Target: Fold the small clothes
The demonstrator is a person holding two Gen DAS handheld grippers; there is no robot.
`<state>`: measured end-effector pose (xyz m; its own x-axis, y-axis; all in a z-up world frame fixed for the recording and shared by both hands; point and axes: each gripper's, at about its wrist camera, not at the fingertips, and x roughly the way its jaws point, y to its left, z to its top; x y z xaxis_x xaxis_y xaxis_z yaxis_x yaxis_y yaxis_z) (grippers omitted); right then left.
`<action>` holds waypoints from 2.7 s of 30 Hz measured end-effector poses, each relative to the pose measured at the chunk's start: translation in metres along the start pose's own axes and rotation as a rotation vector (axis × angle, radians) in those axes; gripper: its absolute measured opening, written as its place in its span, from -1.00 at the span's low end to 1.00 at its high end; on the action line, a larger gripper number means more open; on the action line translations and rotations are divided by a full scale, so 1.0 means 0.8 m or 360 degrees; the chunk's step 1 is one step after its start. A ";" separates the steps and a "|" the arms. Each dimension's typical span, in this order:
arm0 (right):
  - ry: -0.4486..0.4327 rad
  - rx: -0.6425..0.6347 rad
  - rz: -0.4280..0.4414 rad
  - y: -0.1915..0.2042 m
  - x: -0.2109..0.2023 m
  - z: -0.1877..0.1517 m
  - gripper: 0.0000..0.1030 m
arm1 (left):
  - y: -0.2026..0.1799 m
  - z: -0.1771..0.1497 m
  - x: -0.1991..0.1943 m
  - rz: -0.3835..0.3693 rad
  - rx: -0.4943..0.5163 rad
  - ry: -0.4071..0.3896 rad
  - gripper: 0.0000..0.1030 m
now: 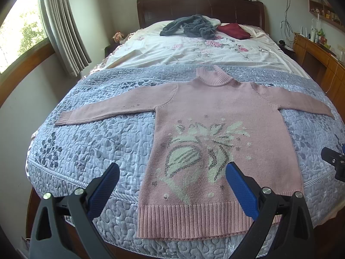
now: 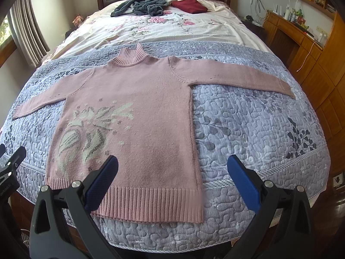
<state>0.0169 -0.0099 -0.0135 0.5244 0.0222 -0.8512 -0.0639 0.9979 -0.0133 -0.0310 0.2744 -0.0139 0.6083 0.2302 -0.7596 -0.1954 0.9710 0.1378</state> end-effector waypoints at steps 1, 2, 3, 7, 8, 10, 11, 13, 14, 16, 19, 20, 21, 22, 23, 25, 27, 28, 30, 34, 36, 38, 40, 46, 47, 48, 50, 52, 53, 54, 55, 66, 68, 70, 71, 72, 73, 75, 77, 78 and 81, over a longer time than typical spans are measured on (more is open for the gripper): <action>0.0000 -0.0001 0.0000 0.000 0.000 0.000 0.94 | 0.001 0.000 0.000 -0.0004 -0.0002 -0.0001 0.92; -0.0001 -0.0001 -0.0001 0.000 0.000 0.000 0.94 | 0.001 0.000 0.000 -0.0010 -0.0004 -0.0001 0.92; -0.0001 -0.0001 -0.0001 0.000 0.000 0.000 0.94 | 0.001 -0.001 0.000 -0.0014 -0.0006 0.0000 0.92; -0.0005 0.0001 0.0012 0.000 0.001 0.000 0.94 | 0.001 -0.001 0.003 -0.0069 -0.0031 0.0008 0.92; -0.0006 -0.0004 0.0018 -0.001 0.002 0.001 0.94 | 0.000 -0.001 0.005 -0.0083 -0.0046 0.0015 0.92; -0.0009 -0.0017 0.0020 -0.008 0.006 0.005 0.94 | -0.002 0.002 0.011 -0.0095 -0.0074 0.0026 0.92; -0.0014 -0.0015 0.0024 -0.015 0.009 0.008 0.94 | -0.005 0.003 0.016 -0.0087 -0.0079 0.0035 0.92; -0.0017 0.0019 0.0038 -0.041 0.017 0.021 0.94 | -0.015 0.011 0.025 -0.0074 -0.0076 0.0055 0.92; -0.0009 0.0044 0.0037 -0.059 0.023 0.029 0.94 | -0.021 0.017 0.030 -0.0070 -0.0072 0.0057 0.92; 0.0002 0.0107 0.0005 -0.102 0.038 0.052 0.94 | -0.038 0.033 0.042 -0.0062 -0.0059 0.0065 0.92; -0.0012 0.0198 -0.0096 -0.180 0.064 0.089 0.94 | -0.072 0.067 0.064 -0.0090 -0.0040 0.0056 0.92; -0.0014 0.0234 -0.0117 -0.208 0.074 0.104 0.94 | -0.088 0.081 0.073 -0.0104 -0.0031 0.0050 0.92; -0.0006 0.0278 -0.0131 -0.239 0.087 0.118 0.94 | -0.103 0.094 0.082 -0.0120 -0.0022 0.0041 0.92; 0.0011 0.0326 -0.0129 -0.269 0.101 0.132 0.94 | -0.120 0.109 0.093 -0.0127 -0.0011 0.0036 0.92; 0.0029 0.0388 -0.0123 -0.301 0.116 0.145 0.94 | -0.137 0.125 0.105 -0.0137 -0.0002 0.0030 0.92; 0.0056 0.0496 -0.0135 -0.359 0.147 0.167 0.94 | -0.171 0.154 0.128 -0.0168 0.0005 0.0020 0.92; 0.0110 0.0581 -0.0172 -0.415 0.181 0.186 0.94 | -0.203 0.179 0.152 -0.0202 0.0001 0.0010 0.92; 0.0147 0.0605 -0.0180 -0.438 0.200 0.193 0.94 | -0.218 0.190 0.162 -0.0209 -0.0003 0.0004 0.92; 0.0211 0.0664 -0.0221 -0.479 0.235 0.205 0.94 | -0.244 0.210 0.183 -0.0244 -0.0021 -0.0009 0.92; 0.0327 0.0809 -0.0198 -0.543 0.297 0.213 0.94 | -0.285 0.234 0.219 -0.0269 -0.0012 -0.0017 0.92; 0.0354 0.0858 -0.0199 -0.567 0.320 0.212 0.94 | -0.300 0.238 0.233 -0.0266 0.0006 -0.0019 0.92; 0.0394 0.0868 -0.0201 -0.580 0.341 0.211 0.94 | -0.310 0.239 0.247 -0.0253 0.0037 -0.0014 0.92; 0.0420 0.0872 -0.0195 -0.588 0.355 0.209 0.83 | -0.317 0.238 0.258 -0.0232 0.0065 -0.0008 0.92; 0.0367 0.0888 -0.0144 -0.593 0.364 0.211 0.28 | -0.313 0.231 0.278 -0.0193 0.0088 0.0027 0.92; 0.0353 0.0877 -0.0144 -0.592 0.362 0.213 0.16 | -0.310 0.230 0.280 -0.0187 0.0086 0.0033 0.92; 0.0336 0.0863 -0.0141 -0.591 0.358 0.213 -0.10 | -0.307 0.228 0.282 -0.0182 0.0083 0.0039 0.92; 0.0302 0.0859 -0.0043 -0.591 0.355 0.215 -0.58 | -0.299 0.225 0.283 -0.0177 0.0075 0.0055 0.92; 0.0268 0.0892 0.0035 -0.587 0.348 0.218 -0.77 | -0.289 0.221 0.284 -0.0170 0.0071 0.0062 0.92; 0.0239 0.0880 0.0032 -0.582 0.341 0.219 -0.78 | -0.282 0.219 0.285 -0.0164 0.0068 0.0063 0.92; 0.0220 0.0855 0.0023 -0.574 0.335 0.222 -0.79 | -0.276 0.218 0.286 -0.0157 0.0063 0.0066 0.92; 0.0203 0.0829 0.0024 -0.564 0.329 0.225 -0.80 | -0.269 0.218 0.288 -0.0150 0.0054 0.0072 0.92; 0.0051 0.0581 0.0333 -0.407 0.275 0.284 -0.81 | -0.182 0.205 0.289 -0.0083 -0.0052 0.0127 0.92; 0.0053 0.0530 0.0418 -0.370 0.271 0.296 -0.81 | -0.168 0.202 0.287 -0.0081 -0.0072 0.0130 0.92; 0.0050 0.0450 0.0467 -0.326 0.268 0.305 -0.81 | -0.157 0.198 0.287 -0.0082 -0.0092 0.0139 0.92; 0.0047 0.0409 0.0477 -0.305 0.266 0.308 -0.81 | -0.151 0.196 0.287 -0.0084 -0.0098 0.0143 0.92; 0.0044 0.0367 0.0487 -0.283 0.266 0.312 -0.81 | -0.146 0.193 0.288 -0.0084 -0.0102 0.0148 0.92; 0.0043 0.0331 0.0502 -0.263 0.265 0.314 -0.81 | -0.141 0.191 0.289 -0.0082 -0.0105 0.0153 0.92; 0.0053 0.0273 0.0550 -0.226 0.267 0.317 -0.81 | -0.133 0.189 0.290 -0.0083 -0.0111 0.0167 0.92; 0.0068 0.0223 0.0579 -0.191 0.271 0.317 -0.81 | -0.124 0.188 0.293 -0.0083 -0.0123 0.0176 0.92; 0.0074 0.0192 0.0580 -0.173 0.274 0.317 -0.81 | -0.118 0.188 0.294 -0.0088 -0.0130 0.0182 0.92; 0.0121 0.0134 0.0623 -0.127 0.287 0.309 -0.81 | -0.105 0.186 0.297 -0.0087 -0.0144 0.0186 0.92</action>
<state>0.3533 -0.0911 -0.0776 0.4097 0.4002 -0.8198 -0.1752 0.9164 0.3598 0.2444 0.2569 -0.1116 0.5271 0.1632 -0.8340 -0.2361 0.9709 0.0407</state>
